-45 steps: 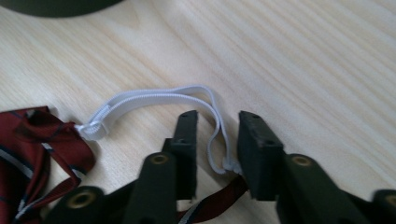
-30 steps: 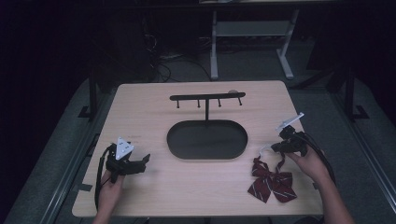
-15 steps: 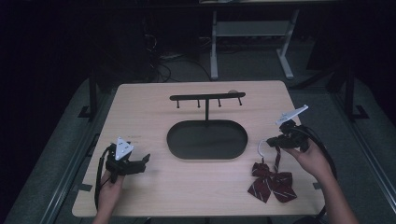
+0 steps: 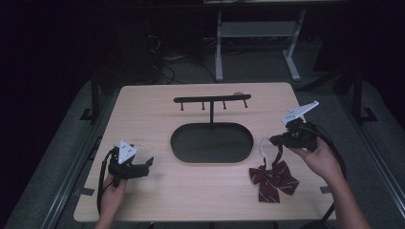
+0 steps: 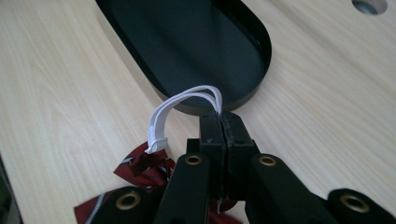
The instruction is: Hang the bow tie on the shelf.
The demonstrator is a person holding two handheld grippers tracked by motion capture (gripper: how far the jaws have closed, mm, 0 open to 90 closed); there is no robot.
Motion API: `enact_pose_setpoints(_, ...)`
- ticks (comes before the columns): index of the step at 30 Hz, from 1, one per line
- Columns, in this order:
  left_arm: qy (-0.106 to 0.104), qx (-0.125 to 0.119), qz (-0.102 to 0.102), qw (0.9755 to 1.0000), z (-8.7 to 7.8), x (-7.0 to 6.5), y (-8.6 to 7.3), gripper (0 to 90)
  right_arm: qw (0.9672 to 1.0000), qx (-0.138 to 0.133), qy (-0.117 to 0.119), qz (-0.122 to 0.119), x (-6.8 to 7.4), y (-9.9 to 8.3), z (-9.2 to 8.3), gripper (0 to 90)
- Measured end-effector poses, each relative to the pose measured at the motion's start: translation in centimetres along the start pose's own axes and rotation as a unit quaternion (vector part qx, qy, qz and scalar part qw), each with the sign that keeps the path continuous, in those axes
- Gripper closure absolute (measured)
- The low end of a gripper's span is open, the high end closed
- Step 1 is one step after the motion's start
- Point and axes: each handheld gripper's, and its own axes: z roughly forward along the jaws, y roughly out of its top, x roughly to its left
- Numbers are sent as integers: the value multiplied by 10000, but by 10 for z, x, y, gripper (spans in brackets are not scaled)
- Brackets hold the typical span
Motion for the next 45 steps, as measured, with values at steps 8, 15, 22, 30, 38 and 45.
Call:
enact_pose_setpoints(8,0,-15,2,10000,0,-1,0,131,9997,-215,-35,-131,11,12,-18,887)
enact_pose_setpoints(15,-2,-17,-3,10000,0,-1,0,131,9994,-213,-87,-270,17,23,-26,887)
enact_pose_setpoints(22,-14,-13,-8,10000,-1,-1,1,131,9992,-272,-51,-295,20,32,-30,886)
enact_pose_setpoints(30,-6,-46,28,10000,-1,-2,1,131,9986,-356,-24,-395,27,47,-38,885)
enact_pose_setpoints(38,-3,-43,30,10000,-2,-1,1,131,9979,-337,-45,-559,32,67,-42,885)
enact_pose_setpoints(45,-6,-39,46,10000,-3,-1,1,131,9973,-311,-70,-662,35,87,-44,885)
